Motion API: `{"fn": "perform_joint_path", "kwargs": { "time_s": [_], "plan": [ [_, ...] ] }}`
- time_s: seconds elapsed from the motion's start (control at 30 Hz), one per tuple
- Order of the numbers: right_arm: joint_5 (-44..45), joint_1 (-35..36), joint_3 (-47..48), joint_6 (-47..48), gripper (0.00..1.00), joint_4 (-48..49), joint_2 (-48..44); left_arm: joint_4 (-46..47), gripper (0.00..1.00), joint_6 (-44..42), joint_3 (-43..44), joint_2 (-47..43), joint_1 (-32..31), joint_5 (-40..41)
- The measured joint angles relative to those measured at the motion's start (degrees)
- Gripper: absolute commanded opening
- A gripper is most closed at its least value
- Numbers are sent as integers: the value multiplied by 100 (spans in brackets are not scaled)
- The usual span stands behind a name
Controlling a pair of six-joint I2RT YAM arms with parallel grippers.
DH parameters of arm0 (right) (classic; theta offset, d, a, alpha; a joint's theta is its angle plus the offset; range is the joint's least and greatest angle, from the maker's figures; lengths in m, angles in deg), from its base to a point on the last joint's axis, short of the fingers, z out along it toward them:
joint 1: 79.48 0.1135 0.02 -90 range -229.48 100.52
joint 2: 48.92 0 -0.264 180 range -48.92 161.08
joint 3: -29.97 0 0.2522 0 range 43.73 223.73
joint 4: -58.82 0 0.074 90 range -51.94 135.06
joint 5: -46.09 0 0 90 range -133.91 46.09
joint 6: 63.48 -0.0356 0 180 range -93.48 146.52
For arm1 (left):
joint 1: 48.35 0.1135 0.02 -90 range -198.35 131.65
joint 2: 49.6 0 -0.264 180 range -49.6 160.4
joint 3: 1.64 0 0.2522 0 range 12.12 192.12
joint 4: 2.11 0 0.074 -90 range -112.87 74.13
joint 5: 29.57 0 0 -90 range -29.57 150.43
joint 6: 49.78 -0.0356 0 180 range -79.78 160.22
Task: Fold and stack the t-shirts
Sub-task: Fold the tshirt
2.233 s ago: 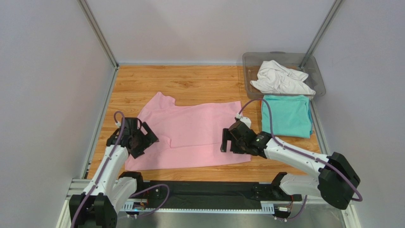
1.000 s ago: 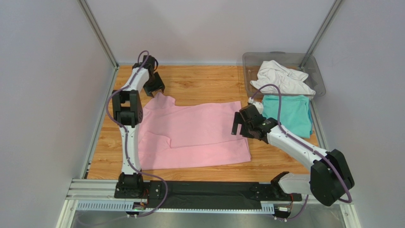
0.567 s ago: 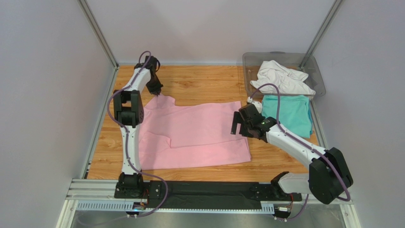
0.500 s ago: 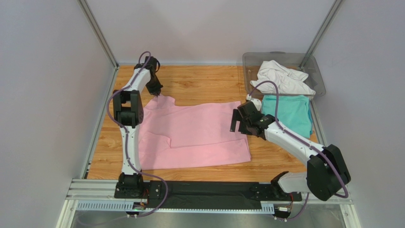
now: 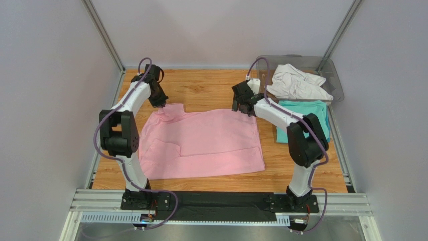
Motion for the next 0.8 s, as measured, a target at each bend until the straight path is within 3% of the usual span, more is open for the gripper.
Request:
{"fn": "perform_joint_path", "kwargs": {
  "time_s": [0.23, 0.63, 0.8],
  "plan": [
    [407, -195, 1045, -103, 88, -85, 1231, 549, 0, 105, -1298, -1408, -92, -37],
    [581, -603, 1552, -299, 77, -155, 1908, 776, 0, 197, -2221, -1572, -140, -57],
    [551, -595, 1716, -310, 67, -188, 2153, 898, 0, 199, -2234, -1740, -142, -70]
  ]
}}
